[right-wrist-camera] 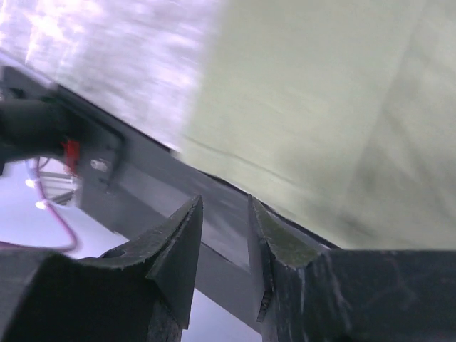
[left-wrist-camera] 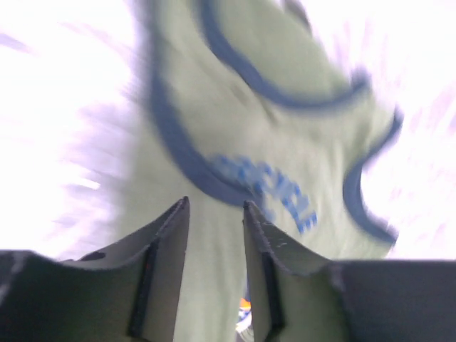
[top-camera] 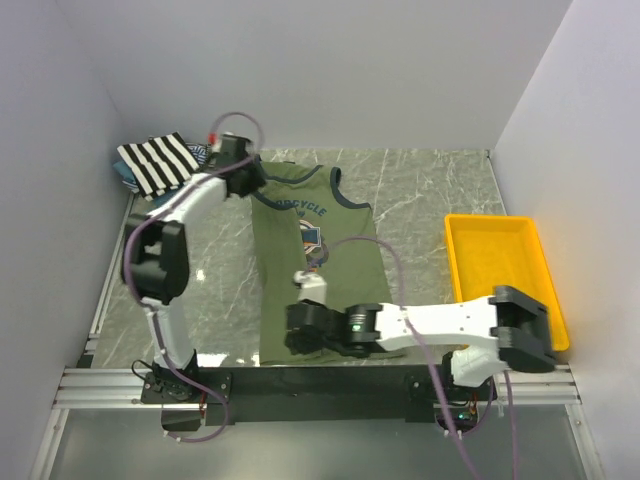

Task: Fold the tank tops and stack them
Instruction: Fold the tank top

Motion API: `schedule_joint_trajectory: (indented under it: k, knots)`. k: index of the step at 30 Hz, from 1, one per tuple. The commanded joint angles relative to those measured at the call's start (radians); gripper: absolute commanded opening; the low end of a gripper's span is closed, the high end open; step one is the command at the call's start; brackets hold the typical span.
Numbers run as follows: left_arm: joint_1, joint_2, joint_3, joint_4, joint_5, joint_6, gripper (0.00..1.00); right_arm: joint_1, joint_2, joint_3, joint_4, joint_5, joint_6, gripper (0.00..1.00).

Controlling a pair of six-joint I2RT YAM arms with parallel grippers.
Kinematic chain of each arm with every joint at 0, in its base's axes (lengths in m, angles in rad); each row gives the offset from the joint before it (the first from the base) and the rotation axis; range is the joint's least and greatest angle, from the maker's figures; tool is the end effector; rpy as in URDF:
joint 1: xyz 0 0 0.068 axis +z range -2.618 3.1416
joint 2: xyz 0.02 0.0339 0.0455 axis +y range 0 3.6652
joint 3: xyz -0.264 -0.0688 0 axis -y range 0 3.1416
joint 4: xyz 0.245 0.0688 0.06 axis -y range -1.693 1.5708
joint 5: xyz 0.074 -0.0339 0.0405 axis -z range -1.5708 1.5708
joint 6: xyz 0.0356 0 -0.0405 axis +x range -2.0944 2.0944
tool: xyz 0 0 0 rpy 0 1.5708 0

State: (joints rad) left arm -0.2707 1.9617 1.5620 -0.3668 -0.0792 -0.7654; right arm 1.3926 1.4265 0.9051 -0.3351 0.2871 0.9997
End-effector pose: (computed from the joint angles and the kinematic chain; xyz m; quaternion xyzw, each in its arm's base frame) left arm 0.4329 -0.1172 0.2416 -0.2401 0.8877 -0.1620 0.3578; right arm 0.0622 0.2887 0.2230 -0.1319 0.9192 0.2730 0.2514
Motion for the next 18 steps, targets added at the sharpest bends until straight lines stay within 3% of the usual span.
schedule_joint_trajectory:
  k: [1, 7, 18]
  knots:
    - [0.120, -0.048, -0.042, 0.011, 0.022, -0.006, 0.39, 0.034, 0.142, 0.184, -0.059, 0.054, -0.124, 0.38]
    - [0.149, 0.084, 0.013, 0.003, 0.151, 0.060, 0.36, 0.062, 0.455, 0.490, -0.120, 0.023, -0.240, 0.37]
    - [0.156, 0.144, 0.004, 0.038, 0.242, 0.106, 0.48, 0.082, 0.600, 0.589, -0.274, 0.101, -0.216, 0.40]
